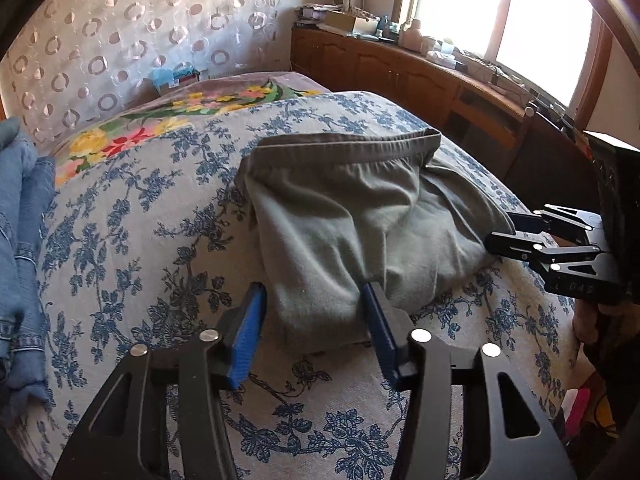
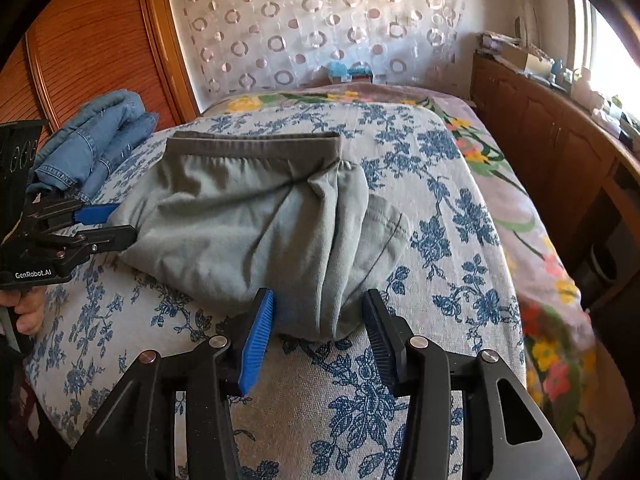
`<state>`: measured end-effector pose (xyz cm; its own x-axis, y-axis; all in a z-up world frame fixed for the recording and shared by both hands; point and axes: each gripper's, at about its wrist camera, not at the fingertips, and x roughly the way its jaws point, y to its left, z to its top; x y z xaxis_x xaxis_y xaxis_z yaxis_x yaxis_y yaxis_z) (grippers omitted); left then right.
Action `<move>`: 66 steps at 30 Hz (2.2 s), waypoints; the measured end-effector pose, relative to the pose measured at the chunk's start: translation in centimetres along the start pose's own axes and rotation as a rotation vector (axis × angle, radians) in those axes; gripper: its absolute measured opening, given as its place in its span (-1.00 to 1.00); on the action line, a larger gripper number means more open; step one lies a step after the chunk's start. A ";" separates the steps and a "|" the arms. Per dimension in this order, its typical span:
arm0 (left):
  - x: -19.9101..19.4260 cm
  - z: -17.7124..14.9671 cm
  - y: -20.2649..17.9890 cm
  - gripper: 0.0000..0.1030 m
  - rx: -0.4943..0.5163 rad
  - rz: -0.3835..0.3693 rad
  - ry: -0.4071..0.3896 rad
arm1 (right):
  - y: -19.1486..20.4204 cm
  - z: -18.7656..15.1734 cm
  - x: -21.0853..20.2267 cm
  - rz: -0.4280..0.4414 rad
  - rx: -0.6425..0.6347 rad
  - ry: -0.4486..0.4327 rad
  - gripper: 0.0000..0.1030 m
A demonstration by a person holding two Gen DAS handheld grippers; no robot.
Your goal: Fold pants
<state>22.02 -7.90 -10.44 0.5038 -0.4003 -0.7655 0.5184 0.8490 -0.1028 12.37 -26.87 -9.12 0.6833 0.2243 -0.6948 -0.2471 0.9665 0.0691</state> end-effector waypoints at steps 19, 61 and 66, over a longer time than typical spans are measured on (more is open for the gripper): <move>-4.2 -2.0 -1.9 -0.78 0.030 0.011 -0.042 | 1.8 -0.8 -1.6 0.090 -0.064 -0.020 -0.69; -8.2 -6.3 -2.8 0.48 0.007 0.053 -0.090 | 2.8 -5.3 -9.4 0.066 -0.084 -0.032 -0.59; -7.4 -6.3 -2.3 0.48 -0.004 0.061 -0.077 | 2.7 -4.4 -8.4 0.056 -0.088 -0.031 -0.58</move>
<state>12.69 -4.74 -8.55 0.5864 -0.3728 -0.7191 0.4823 0.8740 -0.0597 2.89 -26.65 -6.25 0.6876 0.2831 -0.6687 -0.3441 0.9379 0.0432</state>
